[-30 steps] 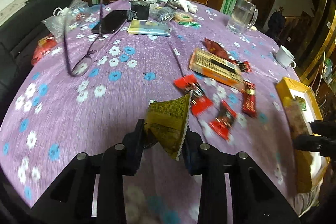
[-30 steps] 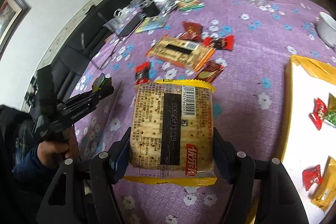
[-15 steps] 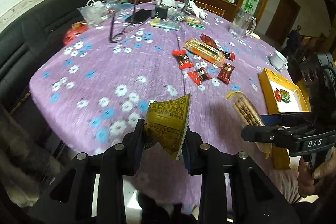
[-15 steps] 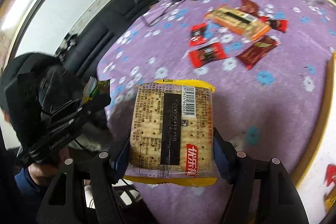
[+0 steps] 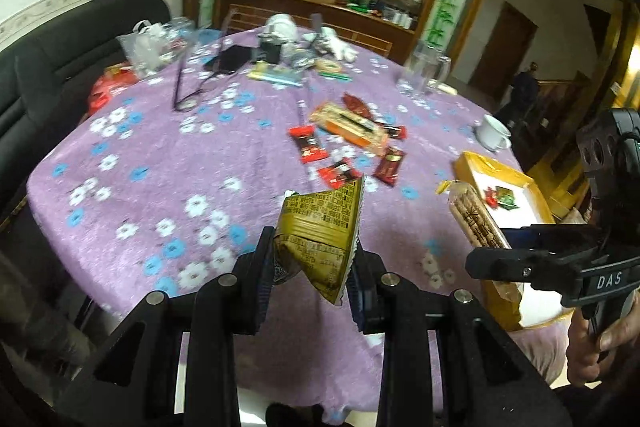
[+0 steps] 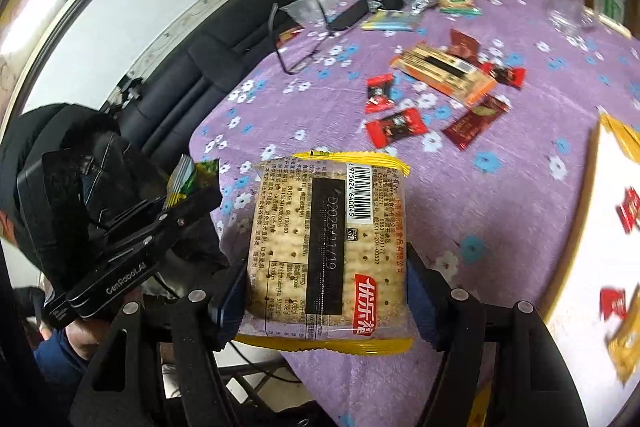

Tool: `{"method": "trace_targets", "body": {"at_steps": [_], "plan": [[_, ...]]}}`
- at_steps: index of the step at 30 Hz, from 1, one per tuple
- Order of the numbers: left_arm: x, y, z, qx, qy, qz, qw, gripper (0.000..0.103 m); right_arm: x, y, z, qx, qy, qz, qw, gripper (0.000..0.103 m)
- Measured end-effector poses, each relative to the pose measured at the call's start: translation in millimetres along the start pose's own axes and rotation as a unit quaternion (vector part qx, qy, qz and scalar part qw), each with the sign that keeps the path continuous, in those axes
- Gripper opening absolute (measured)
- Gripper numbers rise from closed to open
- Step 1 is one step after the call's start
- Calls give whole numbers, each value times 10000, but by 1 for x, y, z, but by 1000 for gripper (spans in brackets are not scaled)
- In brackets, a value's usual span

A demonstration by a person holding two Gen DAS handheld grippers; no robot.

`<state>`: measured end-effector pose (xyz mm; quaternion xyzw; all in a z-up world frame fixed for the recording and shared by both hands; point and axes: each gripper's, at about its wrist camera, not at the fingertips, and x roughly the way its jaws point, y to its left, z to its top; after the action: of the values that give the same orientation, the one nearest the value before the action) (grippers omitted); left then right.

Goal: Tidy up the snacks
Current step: 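Carry the gold-green pouch and cracker pack with both grippers over the white tray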

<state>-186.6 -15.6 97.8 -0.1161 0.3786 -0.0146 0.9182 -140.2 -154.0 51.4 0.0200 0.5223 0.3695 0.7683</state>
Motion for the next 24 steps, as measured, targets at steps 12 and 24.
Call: {"method": "trace_targets", "body": {"at_steps": [12,24], "plan": [[28,-85,5,864,229,-1173,9891,29,-73,-52,-48,1056,-703,-774,9889,70],[21,-171,-7,1292,322,-1360,9817,29,-124,-126,-78,1818,-1061,-902,9734,70]]}}
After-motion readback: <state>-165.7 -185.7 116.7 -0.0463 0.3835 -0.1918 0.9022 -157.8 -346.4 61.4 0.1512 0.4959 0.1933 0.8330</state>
